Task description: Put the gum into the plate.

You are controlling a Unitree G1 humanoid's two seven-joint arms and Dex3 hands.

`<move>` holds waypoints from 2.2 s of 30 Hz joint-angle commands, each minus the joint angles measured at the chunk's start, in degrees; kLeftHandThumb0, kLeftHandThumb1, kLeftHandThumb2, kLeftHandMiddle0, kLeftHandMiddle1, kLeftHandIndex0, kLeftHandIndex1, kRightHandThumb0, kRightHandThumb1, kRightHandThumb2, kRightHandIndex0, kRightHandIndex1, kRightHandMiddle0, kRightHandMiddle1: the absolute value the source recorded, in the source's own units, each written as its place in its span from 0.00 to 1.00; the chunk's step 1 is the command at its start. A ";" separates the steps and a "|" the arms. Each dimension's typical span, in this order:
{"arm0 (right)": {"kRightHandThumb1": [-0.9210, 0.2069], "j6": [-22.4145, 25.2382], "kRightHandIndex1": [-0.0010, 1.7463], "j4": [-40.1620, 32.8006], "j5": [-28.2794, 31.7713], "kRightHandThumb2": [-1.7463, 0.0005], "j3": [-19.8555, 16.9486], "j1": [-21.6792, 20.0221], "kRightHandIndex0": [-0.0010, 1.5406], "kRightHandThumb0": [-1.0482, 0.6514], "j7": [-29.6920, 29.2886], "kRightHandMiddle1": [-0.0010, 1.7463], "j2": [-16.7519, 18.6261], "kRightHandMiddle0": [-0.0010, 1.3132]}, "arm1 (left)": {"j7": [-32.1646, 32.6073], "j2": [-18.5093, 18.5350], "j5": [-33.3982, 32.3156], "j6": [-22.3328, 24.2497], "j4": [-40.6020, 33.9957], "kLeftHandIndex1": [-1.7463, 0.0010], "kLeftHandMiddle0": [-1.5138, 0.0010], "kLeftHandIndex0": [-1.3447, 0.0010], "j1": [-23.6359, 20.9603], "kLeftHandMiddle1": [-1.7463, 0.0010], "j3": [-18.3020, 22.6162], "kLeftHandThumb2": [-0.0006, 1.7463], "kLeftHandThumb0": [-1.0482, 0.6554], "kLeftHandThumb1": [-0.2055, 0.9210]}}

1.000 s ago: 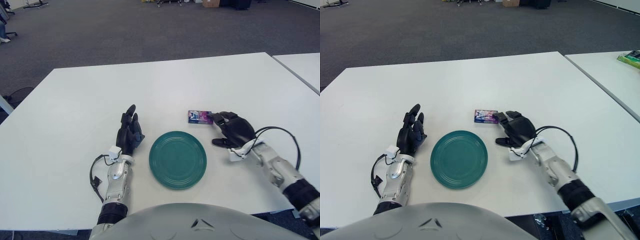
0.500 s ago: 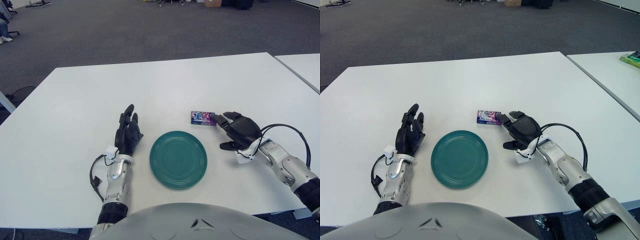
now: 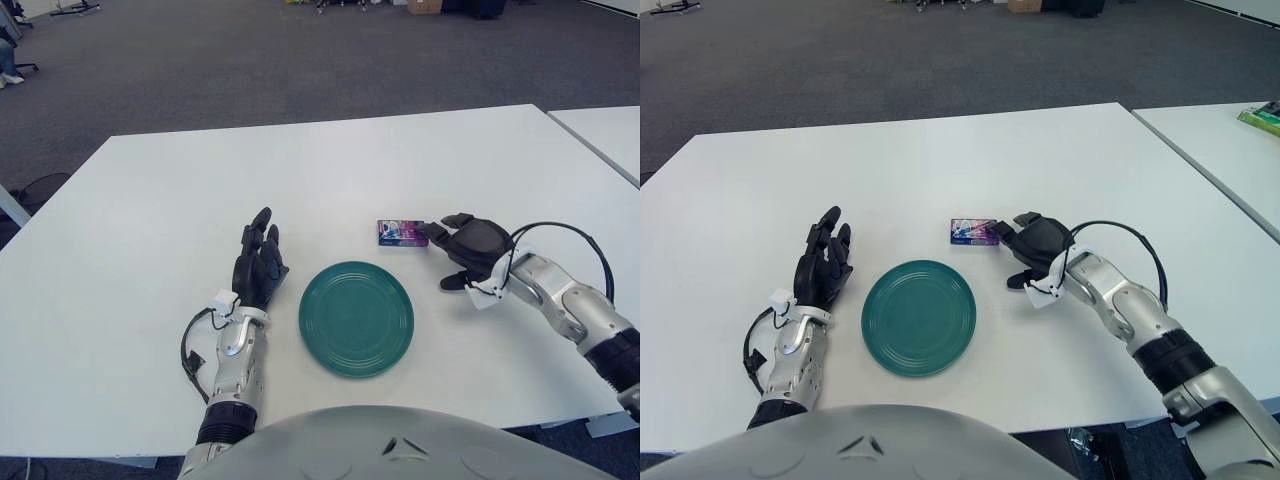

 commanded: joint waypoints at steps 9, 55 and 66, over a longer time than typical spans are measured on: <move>0.00 2.13 0.01 -0.94 1.10 0.56 -2.58 2.07 0.22 0.17 -0.39 0.28 1.98 0.00 | -0.13 -4.38 -1.64 1.59 5.75 0.70 0.87 1.00 2.15 1.00 0.27 0.46 0.18 1.00; 0.00 3.50 0.00 -2.27 -3.25 0.59 -4.51 -4.08 0.22 0.16 -3.48 0.29 7.19 0.00 | -1.25 -3.67 -0.96 0.27 7.87 0.71 0.88 1.00 1.19 1.00 0.51 0.44 0.18 1.00; 0.00 2.33 0.00 6.71 -5.23 0.58 -0.08 -7.32 0.22 0.16 -6.91 0.27 9.49 0.00 | -0.21 -4.41 -0.30 -0.02 6.17 0.71 0.87 1.00 2.47 1.00 0.12 0.44 0.19 1.00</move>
